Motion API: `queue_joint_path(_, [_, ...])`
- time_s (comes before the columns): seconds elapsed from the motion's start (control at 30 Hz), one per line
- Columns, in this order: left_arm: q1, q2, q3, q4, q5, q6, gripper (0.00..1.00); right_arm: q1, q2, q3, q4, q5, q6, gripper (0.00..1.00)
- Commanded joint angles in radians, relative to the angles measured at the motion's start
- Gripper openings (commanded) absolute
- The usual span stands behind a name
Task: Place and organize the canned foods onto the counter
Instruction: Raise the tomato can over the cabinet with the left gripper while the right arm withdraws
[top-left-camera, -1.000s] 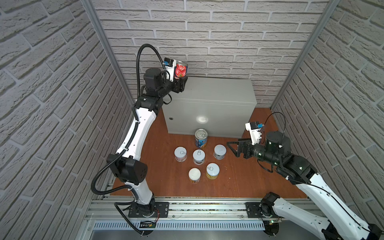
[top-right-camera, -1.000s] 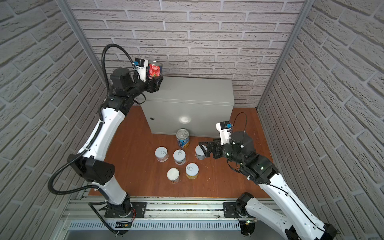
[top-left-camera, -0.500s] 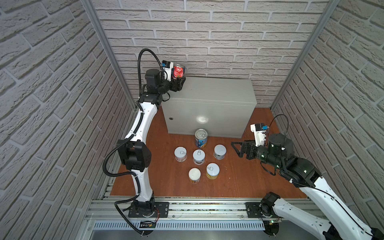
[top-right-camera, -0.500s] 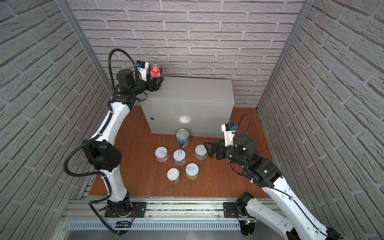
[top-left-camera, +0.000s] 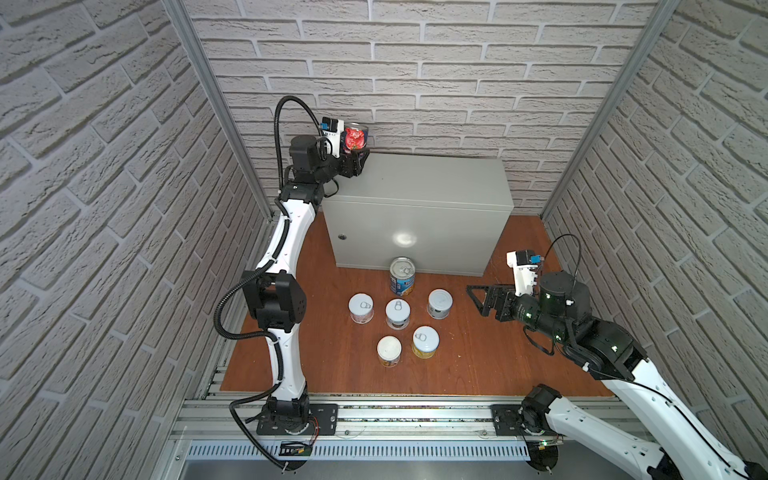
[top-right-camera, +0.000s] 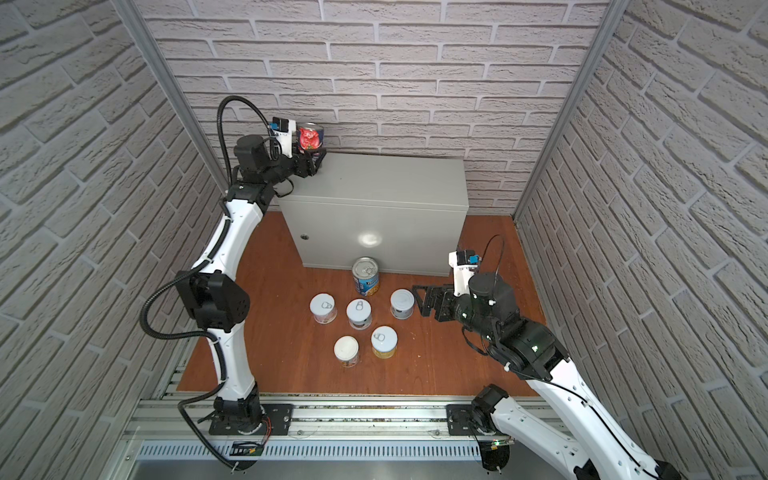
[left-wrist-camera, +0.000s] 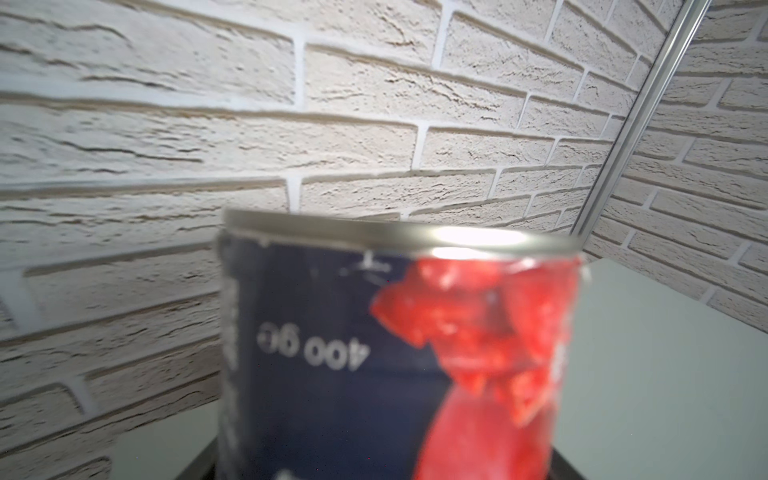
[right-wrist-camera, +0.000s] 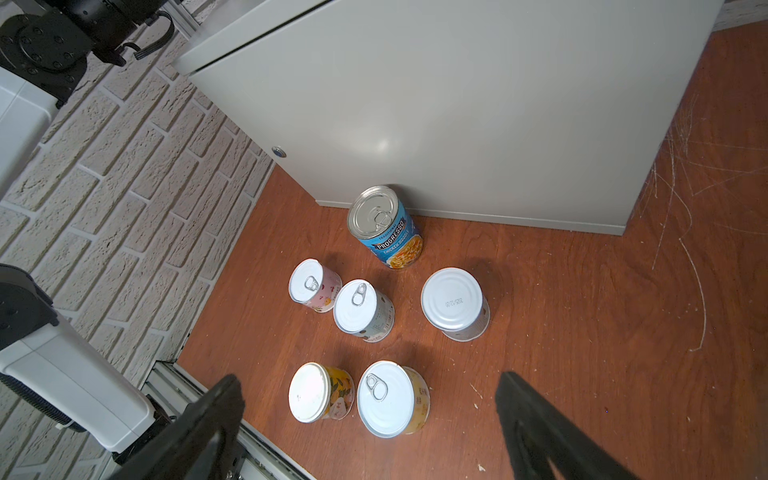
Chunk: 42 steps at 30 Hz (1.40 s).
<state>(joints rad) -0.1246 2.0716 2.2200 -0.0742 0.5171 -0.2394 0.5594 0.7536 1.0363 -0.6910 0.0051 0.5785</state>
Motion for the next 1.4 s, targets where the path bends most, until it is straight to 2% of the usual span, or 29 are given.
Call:
queue_joint_path(0.0, [0.008, 0.000, 0.055, 0.182, -0.006, 0.022, 0.33, 0.004, -0.014, -0.021, 0.019, 0.016, 0.025, 0.96])
queue_joint_path(0.47, [0.008, 0.085, 0.091, 0.235, -0.037, 0.000, 0.36, 0.004, -0.055, -0.033, -0.004, 0.024, 0.045, 0.96])
queue_joint_path(0.53, [0.008, 0.092, 0.087, 0.240, -0.025, 0.002, 0.40, 0.003, -0.062, -0.038, -0.003, 0.030, 0.047, 0.96])
queue_joint_path(0.57, [0.006, 0.091, 0.082, 0.242, -0.020, 0.005, 0.46, 0.001, -0.063, -0.039, -0.005, 0.032, 0.047, 0.96])
queue_joint_path(0.6, [0.004, 0.085, 0.070, 0.246, -0.015, 0.012, 0.57, 0.003, -0.063, -0.038, -0.004, 0.031, 0.047, 0.96])
queue_joint_path(0.63, [0.001, 0.075, 0.054, 0.247, -0.012, 0.024, 0.74, 0.003, -0.062, -0.038, -0.004, 0.031, 0.047, 0.96])
queue_joint_path(0.67, [-0.004, 0.066, 0.041, 0.248, -0.009, 0.037, 0.95, 0.003, -0.063, -0.036, -0.004, 0.030, 0.045, 0.96])
queue_joint_path(0.7, [-0.008, 0.054, 0.023, 0.246, -0.007, 0.051, 0.98, 0.003, -0.063, -0.035, -0.004, 0.030, 0.044, 0.96])
queue_joint_path(0.93, [-0.047, -0.073, -0.154, 0.280, -0.104, 0.165, 0.98, 0.004, -0.065, -0.034, -0.015, 0.039, 0.036, 0.97])
queue_joint_path(1.13, [-0.062, -0.137, -0.198, 0.236, -0.185, 0.209, 0.98, 0.003, -0.073, -0.036, -0.022, 0.045, 0.035, 1.00])
queue_joint_path(1.27, [-0.085, -0.174, -0.239, 0.195, -0.339, 0.296, 0.98, 0.003, -0.085, -0.036, -0.037, 0.057, 0.032, 1.00])
queue_joint_path(1.37, [-0.086, -0.205, -0.269, 0.162, -0.350, 0.315, 0.98, 0.004, -0.095, -0.037, -0.048, 0.079, 0.028, 1.00])
